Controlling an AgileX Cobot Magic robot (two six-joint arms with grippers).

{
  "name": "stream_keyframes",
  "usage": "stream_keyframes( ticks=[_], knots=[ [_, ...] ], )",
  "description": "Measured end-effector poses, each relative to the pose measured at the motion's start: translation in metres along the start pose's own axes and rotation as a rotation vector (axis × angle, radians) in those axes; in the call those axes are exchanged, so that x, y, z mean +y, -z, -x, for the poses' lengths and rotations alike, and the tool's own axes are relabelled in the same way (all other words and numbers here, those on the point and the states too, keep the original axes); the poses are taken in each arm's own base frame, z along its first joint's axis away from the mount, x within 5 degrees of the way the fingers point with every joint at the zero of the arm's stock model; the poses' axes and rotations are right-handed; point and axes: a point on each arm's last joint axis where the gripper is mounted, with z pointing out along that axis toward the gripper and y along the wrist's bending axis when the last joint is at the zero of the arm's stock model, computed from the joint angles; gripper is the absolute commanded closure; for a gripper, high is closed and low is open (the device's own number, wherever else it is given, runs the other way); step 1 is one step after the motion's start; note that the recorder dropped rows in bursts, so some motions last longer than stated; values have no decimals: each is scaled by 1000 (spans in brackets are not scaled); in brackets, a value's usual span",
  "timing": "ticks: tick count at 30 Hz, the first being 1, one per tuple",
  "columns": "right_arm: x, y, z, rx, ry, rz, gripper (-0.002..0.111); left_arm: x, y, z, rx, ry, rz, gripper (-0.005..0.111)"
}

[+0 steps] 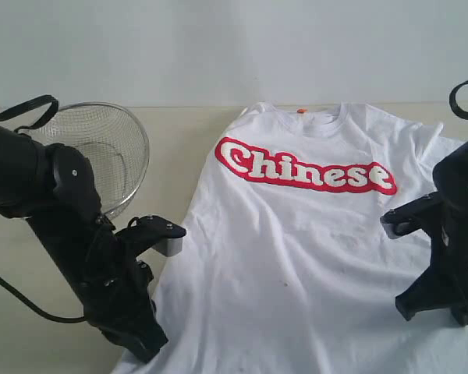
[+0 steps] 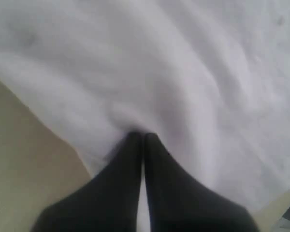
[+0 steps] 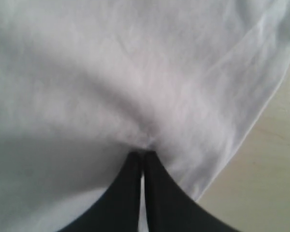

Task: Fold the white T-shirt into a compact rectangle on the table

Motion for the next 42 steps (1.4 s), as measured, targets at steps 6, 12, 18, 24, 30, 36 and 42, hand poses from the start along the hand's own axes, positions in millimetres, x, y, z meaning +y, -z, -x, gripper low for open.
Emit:
stream_keyframes(
  ticks=[6, 12, 18, 24, 30, 36, 42],
  knots=[
    [-3, -1, 4, -36, -8, -36, 108, 3, 7, -3, 24, 24, 61, 102],
    [-6, 18, 11, -95, -90, -16, 108, -3, 30, -7, -37, -48, 140, 102],
    [-5, 64, -5, -201, -123, 133, 108, -19, 61, -6, -176, -81, 135, 102],
    [13, 87, -51, -167, -50, 290, 108, -26, 60, -3, -217, -104, 61, 102],
    [37, 75, -78, -29, 59, 305, 108, -31, 40, 3, -178, -124, 5, 102],
    [51, 69, -95, 74, 136, 294, 108, -38, 11, 5, -81, -152, -26, 102],
    [56, 57, -105, 132, 158, 321, 108, -35, 5, 5, -67, -144, -26, 102]
  ],
)
